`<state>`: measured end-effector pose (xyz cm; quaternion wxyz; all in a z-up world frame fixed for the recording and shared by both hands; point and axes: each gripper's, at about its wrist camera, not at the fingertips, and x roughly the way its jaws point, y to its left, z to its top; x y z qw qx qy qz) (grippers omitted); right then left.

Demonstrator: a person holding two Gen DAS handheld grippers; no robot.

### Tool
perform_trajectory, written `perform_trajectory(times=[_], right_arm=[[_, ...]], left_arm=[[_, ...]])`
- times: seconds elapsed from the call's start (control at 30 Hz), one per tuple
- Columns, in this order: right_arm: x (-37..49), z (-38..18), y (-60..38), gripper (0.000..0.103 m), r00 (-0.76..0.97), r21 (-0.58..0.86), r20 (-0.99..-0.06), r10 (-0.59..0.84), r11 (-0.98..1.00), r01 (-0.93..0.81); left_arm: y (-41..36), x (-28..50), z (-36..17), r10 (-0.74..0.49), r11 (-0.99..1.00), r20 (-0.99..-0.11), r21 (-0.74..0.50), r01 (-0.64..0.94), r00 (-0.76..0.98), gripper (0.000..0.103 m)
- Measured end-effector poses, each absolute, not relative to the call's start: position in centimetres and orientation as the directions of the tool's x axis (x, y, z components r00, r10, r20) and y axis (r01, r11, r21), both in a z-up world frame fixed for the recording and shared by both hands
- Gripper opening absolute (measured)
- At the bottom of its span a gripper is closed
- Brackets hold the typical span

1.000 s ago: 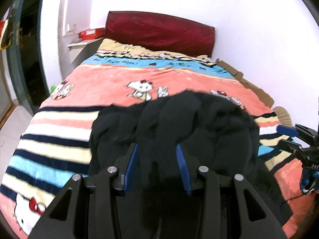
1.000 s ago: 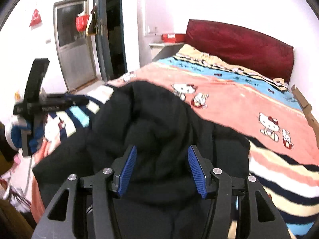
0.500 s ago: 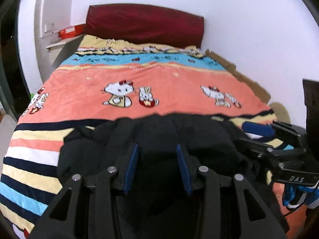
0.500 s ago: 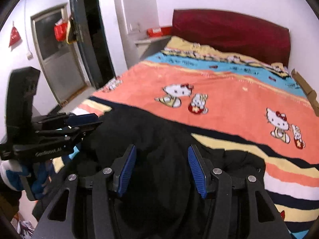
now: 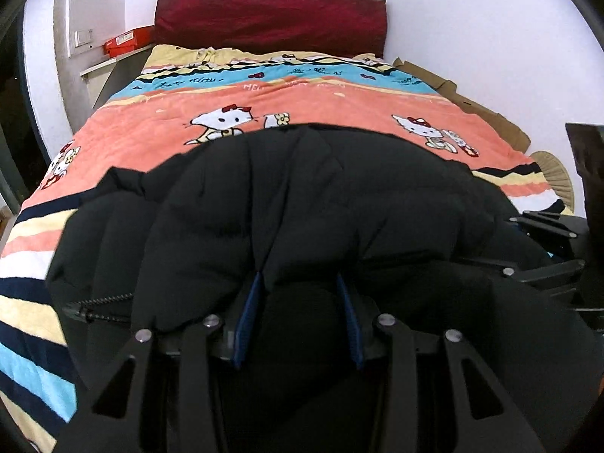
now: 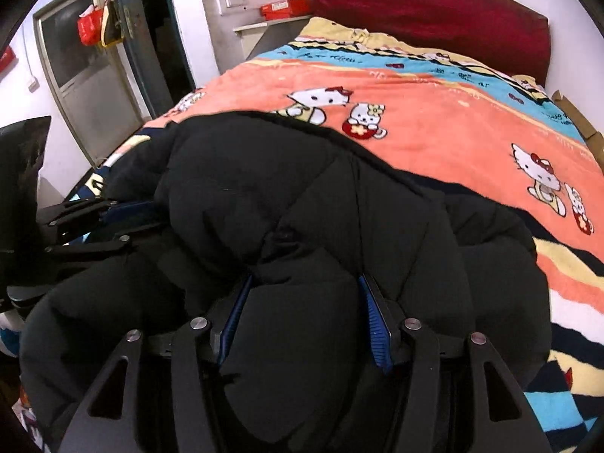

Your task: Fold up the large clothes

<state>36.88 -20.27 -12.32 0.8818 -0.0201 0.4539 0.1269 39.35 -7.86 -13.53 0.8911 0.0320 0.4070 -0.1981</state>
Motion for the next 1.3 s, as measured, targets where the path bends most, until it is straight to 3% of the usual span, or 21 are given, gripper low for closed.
perform_trajectory(times=[0.3,0.53,0.93,1.3], right_arm=[[37.5,-14.1,-19.7,0.055,0.551,0.037,-0.822,0.145,0.978,-0.203],[35.5,-11.0,-19.5,0.055,0.560,0.044,-0.815,0.150,0.979,-0.198],[29.7,-5.0,-18.6,0.055,0.656,0.053,-0.727,0.203,0.969,-0.241],[29.3,-8.2,-19.8,0.056,0.604,0.057,-0.775,0.185,0.973,-0.225]], left_arm=[[-8.7,40.2,-14.9,-0.284,0.928,-0.759,-0.062,0.368,0.587,0.039],[-8.5,37.5,-12.0,-0.222,0.935,-0.741,0.023,0.355,0.634,0.039],[-7.5,31.2,-6.2,-0.267,0.929,-0.645,0.025,0.369,0.716,0.039],[-8.2,30.6,-9.4,-0.265,0.924,-0.692,0.017,0.382,0.671,0.039]])
